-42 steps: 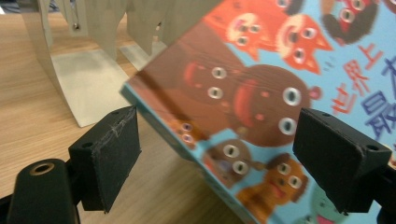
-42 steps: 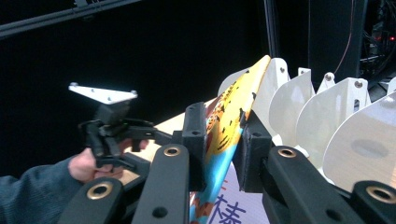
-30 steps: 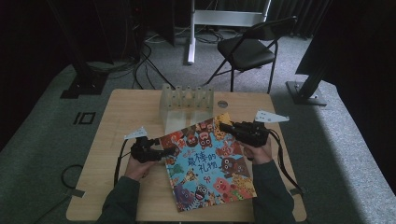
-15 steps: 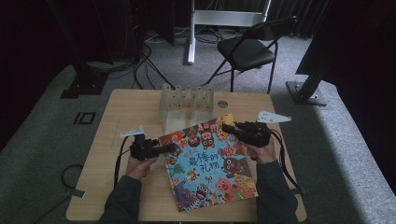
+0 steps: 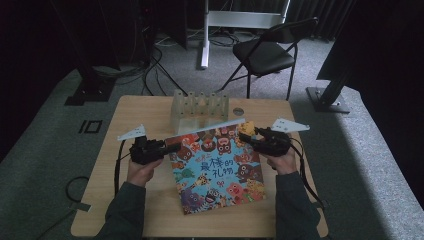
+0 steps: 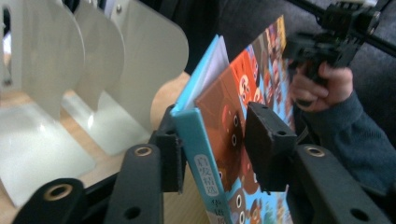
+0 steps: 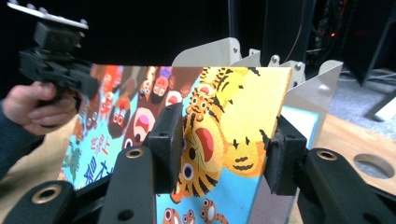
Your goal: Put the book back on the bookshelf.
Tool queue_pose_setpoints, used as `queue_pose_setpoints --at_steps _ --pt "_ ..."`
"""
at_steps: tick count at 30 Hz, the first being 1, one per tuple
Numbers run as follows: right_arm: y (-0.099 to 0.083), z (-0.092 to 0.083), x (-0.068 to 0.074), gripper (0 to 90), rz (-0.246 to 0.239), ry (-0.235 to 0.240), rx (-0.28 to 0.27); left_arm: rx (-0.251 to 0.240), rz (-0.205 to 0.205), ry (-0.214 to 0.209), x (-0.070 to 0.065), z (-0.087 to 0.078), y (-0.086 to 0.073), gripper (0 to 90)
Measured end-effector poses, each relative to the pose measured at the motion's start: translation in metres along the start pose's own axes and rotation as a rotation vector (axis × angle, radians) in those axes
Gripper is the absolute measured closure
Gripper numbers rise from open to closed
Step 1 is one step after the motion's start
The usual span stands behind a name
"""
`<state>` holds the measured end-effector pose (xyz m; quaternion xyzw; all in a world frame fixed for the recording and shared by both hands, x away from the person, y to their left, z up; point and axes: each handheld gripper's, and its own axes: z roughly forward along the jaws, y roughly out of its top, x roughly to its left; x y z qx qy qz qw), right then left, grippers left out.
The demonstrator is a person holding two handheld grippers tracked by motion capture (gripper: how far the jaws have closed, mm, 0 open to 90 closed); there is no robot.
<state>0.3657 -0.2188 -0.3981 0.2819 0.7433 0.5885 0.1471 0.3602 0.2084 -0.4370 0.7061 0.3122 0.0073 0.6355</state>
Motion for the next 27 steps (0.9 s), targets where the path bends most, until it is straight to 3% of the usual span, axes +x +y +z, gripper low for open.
queue_pose_setpoints --at_steps 9,11,12,20,27 --pt "0.004 -0.005 0.004 53.1 -0.036 -0.05 -0.056 -0.033 0.161 0.011 -0.025 -0.011 0.029 72.9" --pt "0.004 -0.005 0.005 53.1 -0.041 -0.054 -0.059 -0.033 0.161 0.011 -0.025 -0.011 0.029 73.4" --pt "0.004 -0.005 0.005 53.4 -0.047 -0.064 -0.067 -0.027 0.23 0.033 -0.033 -0.013 0.033 73.8" --pt "0.0 -0.008 0.005 52.6 -0.067 -0.061 -0.084 -0.028 0.307 0.032 -0.04 -0.014 0.031 74.7" --pt "-0.001 -0.007 0.005 50.9 -0.078 -0.092 -0.082 -0.04 0.388 0.025 -0.046 -0.014 0.034 76.9"
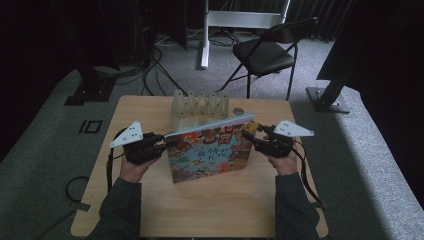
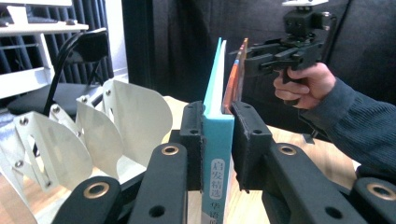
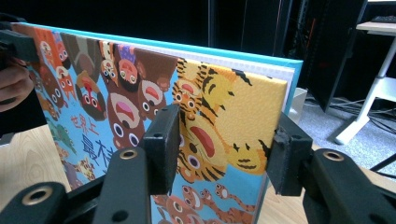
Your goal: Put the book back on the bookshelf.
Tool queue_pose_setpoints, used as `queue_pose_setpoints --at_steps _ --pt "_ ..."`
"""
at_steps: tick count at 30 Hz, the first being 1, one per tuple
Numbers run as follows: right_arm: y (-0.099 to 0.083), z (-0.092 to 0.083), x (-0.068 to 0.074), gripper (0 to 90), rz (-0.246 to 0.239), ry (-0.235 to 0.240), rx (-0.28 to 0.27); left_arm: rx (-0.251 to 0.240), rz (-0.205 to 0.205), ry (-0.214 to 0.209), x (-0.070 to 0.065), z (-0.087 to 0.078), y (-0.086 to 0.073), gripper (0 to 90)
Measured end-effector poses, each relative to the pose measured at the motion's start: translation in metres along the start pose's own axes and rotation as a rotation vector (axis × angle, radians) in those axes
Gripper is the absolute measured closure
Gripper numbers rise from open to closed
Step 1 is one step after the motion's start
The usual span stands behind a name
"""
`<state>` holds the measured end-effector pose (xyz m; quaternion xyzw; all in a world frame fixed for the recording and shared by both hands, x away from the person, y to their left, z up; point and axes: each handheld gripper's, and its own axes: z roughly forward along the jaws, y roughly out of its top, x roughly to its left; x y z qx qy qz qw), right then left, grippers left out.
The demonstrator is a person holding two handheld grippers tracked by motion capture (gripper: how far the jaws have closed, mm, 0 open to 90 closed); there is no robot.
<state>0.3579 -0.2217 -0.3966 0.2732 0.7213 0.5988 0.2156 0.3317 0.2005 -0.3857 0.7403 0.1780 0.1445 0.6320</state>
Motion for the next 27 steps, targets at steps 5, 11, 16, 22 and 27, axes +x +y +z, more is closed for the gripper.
queue_pose_setpoints --at_steps 5,11,16,22,27 --pt "-0.001 0.001 0.001 49.8 -0.008 0.011 -0.004 -0.009 0.006 -0.019 -0.001 -0.003 -0.008 77.0" --pt "-0.001 -0.001 0.002 47.9 -0.006 0.02 -0.029 -0.02 0.003 -0.004 -0.004 -0.001 -0.014 68.9" --pt "-0.001 -0.006 0.0 45.9 -0.007 0.023 -0.03 -0.007 -0.013 -0.012 -0.002 0.002 -0.021 62.1" --pt "-0.009 -0.008 -0.005 45.0 0.018 0.028 -0.022 0.008 -0.023 -0.023 -0.003 0.008 -0.025 60.0" --pt "-0.013 -0.012 -0.01 45.0 0.033 0.022 -0.024 0.011 -0.025 -0.038 -0.005 0.013 -0.026 56.9"
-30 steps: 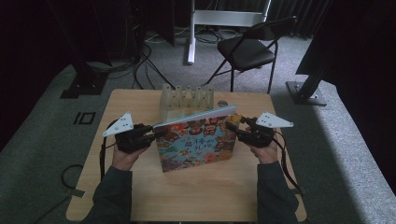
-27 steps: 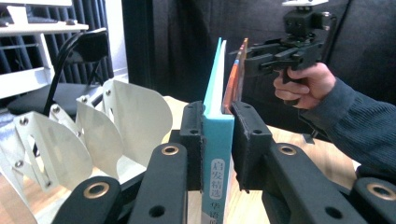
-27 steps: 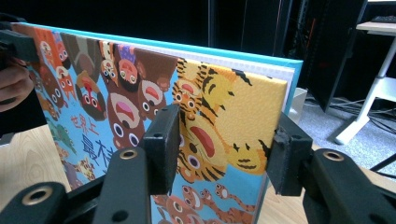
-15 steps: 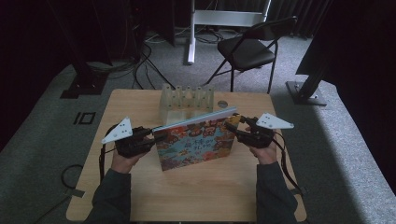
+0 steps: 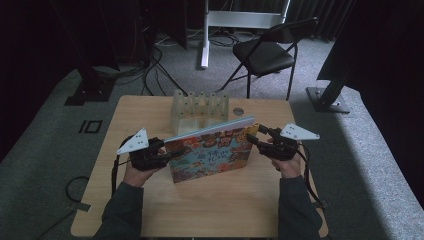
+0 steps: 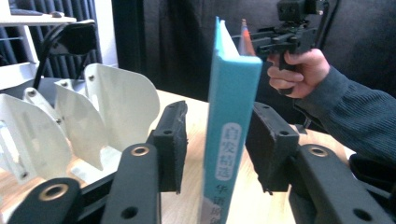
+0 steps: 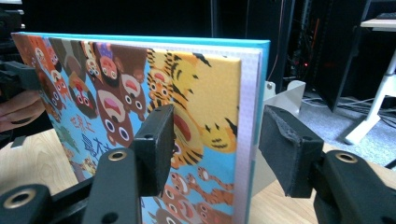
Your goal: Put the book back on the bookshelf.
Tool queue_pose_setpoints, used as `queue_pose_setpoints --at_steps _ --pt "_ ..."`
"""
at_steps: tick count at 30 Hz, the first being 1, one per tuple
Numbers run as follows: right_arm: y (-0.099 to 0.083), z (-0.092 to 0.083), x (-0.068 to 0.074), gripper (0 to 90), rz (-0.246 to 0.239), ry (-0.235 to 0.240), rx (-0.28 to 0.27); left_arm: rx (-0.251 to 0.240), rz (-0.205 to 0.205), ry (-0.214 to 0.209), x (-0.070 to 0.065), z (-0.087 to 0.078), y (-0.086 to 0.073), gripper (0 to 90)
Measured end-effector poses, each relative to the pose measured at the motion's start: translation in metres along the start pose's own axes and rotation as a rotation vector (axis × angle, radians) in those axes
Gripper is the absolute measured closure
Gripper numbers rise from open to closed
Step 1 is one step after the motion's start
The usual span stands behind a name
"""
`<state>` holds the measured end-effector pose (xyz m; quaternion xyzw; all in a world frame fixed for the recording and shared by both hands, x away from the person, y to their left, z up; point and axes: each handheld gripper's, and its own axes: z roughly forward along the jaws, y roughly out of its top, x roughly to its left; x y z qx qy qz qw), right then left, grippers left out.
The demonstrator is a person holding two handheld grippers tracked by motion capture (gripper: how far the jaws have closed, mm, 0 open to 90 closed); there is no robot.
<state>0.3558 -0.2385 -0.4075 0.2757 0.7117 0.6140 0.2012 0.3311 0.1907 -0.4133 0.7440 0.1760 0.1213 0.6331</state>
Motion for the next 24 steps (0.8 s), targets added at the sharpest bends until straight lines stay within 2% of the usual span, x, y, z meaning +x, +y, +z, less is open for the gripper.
queue_pose_setpoints --at_steps 6,12,24 --pt "-0.003 -0.004 -0.004 44.9 0.005 -0.015 0.007 0.005 0.016 0.007 -0.001 0.002 -0.001 56.9" --pt "-0.009 -0.006 -0.007 44.0 0.017 -0.022 0.027 -0.013 0.029 0.023 -0.003 0.004 -0.004 58.5" --pt "-0.018 -0.01 -0.013 43.2 0.04 -0.049 0.044 0.005 0.022 0.019 -0.003 0.009 -0.011 63.9"
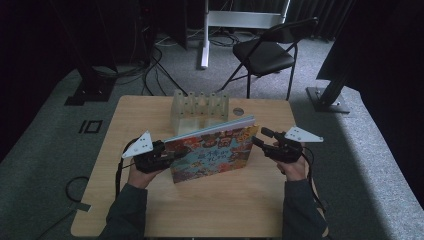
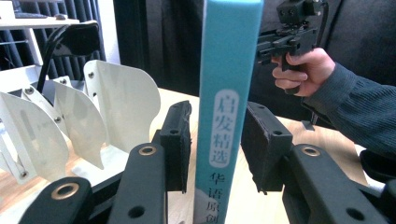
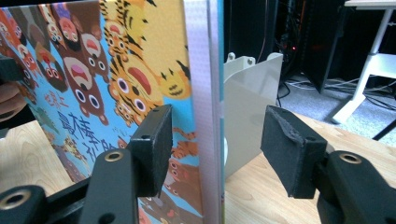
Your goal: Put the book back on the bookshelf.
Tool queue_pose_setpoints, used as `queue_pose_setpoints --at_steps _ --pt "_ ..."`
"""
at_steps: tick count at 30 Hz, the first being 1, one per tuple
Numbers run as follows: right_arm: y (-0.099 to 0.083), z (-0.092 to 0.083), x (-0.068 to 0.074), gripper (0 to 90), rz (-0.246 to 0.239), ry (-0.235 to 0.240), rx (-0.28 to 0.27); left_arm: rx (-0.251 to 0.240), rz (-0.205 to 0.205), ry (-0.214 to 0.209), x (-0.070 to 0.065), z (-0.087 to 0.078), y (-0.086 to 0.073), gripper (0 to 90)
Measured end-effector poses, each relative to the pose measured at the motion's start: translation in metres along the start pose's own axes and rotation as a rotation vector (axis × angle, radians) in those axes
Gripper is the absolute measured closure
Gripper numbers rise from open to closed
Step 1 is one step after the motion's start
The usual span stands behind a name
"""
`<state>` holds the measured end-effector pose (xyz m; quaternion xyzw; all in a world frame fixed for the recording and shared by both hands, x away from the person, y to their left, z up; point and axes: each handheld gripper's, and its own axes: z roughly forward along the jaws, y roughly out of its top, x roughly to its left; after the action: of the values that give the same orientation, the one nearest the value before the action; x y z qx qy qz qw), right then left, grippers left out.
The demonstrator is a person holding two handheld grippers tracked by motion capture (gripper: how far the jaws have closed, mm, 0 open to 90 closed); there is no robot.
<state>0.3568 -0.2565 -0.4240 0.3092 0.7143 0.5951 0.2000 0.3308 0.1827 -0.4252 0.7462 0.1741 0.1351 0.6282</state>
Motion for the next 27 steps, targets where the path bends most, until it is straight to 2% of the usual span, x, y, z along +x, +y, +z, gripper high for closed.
queue_pose_setpoints --at_steps 7,22,27 --pt "-0.006 -0.003 -0.004 42.5 0.015 -0.017 0.003 -0.036 0.009 -0.005 -0.002 0.005 0.0 63.7" --pt "-0.018 -0.009 -0.01 42.4 0.037 -0.043 0.016 -0.035 0.003 -0.002 -0.003 0.019 -0.006 62.9" --pt "-0.023 -0.011 -0.011 42.3 0.039 -0.059 0.03 -0.04 -0.005 -0.012 -0.003 0.022 -0.01 60.9"
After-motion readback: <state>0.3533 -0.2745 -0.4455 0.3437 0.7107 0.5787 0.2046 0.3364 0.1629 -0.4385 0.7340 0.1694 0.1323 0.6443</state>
